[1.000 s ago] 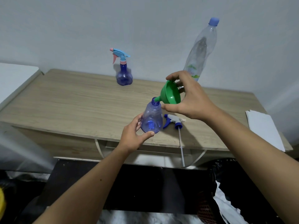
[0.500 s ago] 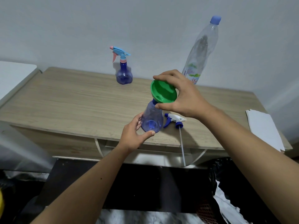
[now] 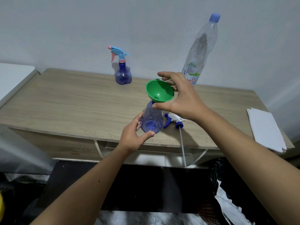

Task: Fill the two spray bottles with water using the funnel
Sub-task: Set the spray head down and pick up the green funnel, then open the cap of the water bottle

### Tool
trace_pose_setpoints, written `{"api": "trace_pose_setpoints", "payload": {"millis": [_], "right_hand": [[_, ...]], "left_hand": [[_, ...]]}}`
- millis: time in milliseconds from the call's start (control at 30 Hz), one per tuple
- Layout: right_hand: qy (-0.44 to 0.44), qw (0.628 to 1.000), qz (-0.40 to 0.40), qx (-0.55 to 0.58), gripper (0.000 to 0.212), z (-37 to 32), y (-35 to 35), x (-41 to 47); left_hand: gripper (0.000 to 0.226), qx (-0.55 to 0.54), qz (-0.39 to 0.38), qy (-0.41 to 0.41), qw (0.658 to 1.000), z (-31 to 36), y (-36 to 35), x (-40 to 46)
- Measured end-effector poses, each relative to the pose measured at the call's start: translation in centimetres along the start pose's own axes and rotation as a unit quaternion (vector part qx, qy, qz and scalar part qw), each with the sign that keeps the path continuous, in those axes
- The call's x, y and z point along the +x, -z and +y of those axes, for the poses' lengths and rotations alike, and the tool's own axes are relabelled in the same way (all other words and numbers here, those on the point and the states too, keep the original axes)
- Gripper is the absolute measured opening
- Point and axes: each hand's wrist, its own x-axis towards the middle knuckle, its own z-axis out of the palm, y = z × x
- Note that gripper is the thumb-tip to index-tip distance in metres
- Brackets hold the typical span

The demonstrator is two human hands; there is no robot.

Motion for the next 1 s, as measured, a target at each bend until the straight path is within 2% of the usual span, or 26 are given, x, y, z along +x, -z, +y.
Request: {"api": "trace_pose_setpoints", "payload": {"millis": [300, 367, 500, 567, 633, 667, 767, 833, 1000], "right_hand": [[0.006, 1.000, 0.000, 0.005, 0.094, 0.2, -0.1, -0.2], [0.004, 1.000, -0.002, 0.006, 0.095, 0.2, 0.1, -0.5], [-0.001, 1.000, 0.002, 0.014, 0.098, 0.2, 0.9, -1.4], [-0.010, 1.000, 0.011, 0.022, 0.098, 0.2, 1.6, -2.0], [-0.017, 0.999, 0.025, 0.033, 0.095, 0.1, 2.3, -2.9], [-0.019, 0.999, 0.033, 0.039, 0.092, 0.1, 2.5, -3.3], [-0.025, 0.997, 0.055, 0.051, 0.082, 0.2, 3.9, -4.9], [-0.041, 0.995, 0.068, 0.055, 0.076, 0.5, 4.9, -5.8], [-0.063, 0.993, 0.093, 0.035, 0.079, 2.3, 7.7, -6.8]], "left_hand": [[0.093, 0.006, 0.004, 0.001, 1.000, -0.6, -0.2, 0.1], [0.101, -0.002, -0.003, 0.006, 1.000, -0.6, -0.2, 0.0], [0.137, -0.005, -0.001, 0.036, 0.999, -0.3, -0.4, -0.8], [0.142, -0.012, 0.028, 0.050, 0.998, -0.1, -0.7, -1.8], [0.133, -0.021, 0.083, 0.051, 0.995, 0.3, -1.3, -3.1], [0.121, -0.021, 0.120, 0.042, 0.992, 0.4, -1.8, -4.0], [0.068, -0.036, 0.197, 0.009, 0.980, 2.1, -4.7, -6.6], [0.051, -0.055, 0.172, -0.006, 0.984, 4.0, -7.0, -7.2], [0.061, -0.076, 0.071, -0.032, 0.994, 8.5, -11.4, -3.3]]}}
